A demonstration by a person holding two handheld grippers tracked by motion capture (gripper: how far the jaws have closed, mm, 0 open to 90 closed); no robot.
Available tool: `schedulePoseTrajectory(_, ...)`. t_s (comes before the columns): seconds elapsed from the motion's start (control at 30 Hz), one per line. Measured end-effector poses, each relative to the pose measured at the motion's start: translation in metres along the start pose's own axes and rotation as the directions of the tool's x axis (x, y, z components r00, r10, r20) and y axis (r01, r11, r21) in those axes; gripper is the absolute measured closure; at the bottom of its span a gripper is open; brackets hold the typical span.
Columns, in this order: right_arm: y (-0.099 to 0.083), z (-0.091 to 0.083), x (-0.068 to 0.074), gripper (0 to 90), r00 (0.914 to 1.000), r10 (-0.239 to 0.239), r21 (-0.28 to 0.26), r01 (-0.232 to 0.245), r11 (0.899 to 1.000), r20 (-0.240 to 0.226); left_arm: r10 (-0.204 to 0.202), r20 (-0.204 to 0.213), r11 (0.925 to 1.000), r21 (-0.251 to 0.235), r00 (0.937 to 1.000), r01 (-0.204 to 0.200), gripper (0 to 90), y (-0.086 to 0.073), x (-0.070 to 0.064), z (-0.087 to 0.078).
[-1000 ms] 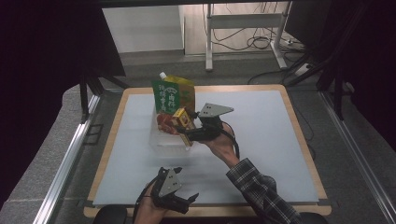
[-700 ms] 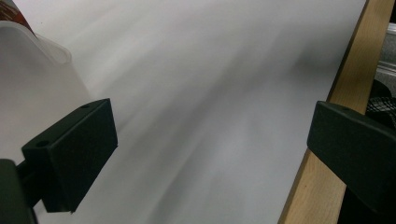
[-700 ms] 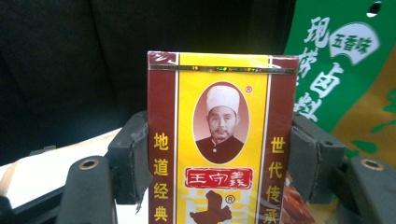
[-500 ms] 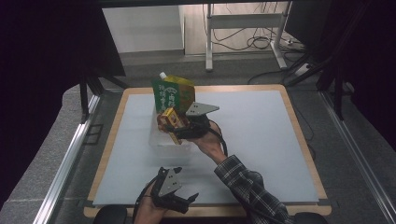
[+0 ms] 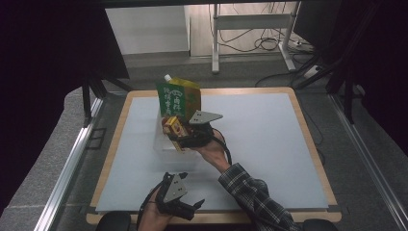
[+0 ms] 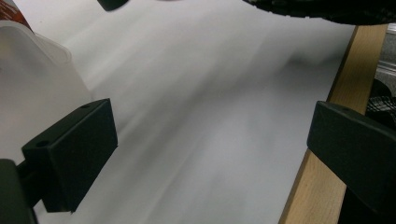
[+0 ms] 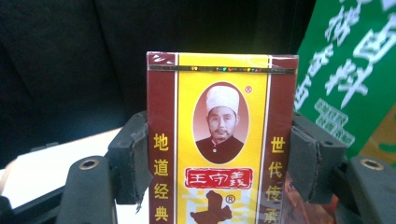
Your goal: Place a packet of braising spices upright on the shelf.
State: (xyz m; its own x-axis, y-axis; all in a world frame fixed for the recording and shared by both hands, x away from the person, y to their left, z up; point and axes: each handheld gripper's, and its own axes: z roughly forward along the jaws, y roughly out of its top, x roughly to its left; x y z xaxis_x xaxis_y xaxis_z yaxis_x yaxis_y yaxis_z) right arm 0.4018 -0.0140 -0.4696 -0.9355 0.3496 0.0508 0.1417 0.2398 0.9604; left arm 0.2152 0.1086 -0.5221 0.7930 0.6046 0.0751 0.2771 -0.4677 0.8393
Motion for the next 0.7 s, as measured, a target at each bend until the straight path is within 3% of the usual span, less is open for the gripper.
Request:
schedulePoseTrajectory(0.23, -0.016, 0.000, -0.003, 32.5, 0.9998, 0.019, 0.003, -0.019, 1.000, 0.005, 0.002, 0.002, 1.0000, 0.003, 1.0000, -0.002, 1.5, 0.000, 0.000, 0.000)
schedulePoseTrajectory(0.43, -0.029, -0.003, -0.001, 32.8, 0.9991, -0.029, 0.063, 0.027, 0.998, 0.031, 0.007, 0.005, 1.0000, 0.006, 1.0000, -0.007, 1.5, 0.000, -0.001, 0.001)
schedulePoseTrajectory(0.47, -0.031, -0.004, 0.000, 32.8, 0.9988, -0.034, 0.053, 0.032, 0.998, 0.035, 0.008, 0.006, 0.9999, 0.006, 1.0000, -0.008, 1.5, 0.000, -0.001, 0.002)
schedulePoseTrajectory(0.7, -0.035, -0.007, 0.001, 33.0, 0.9981, -0.017, 0.075, 0.013, 0.997, 0.059, 0.012, 0.005, 0.9999, 0.012, 0.9999, -0.012, 1.5, 0.000, -0.002, 0.002)
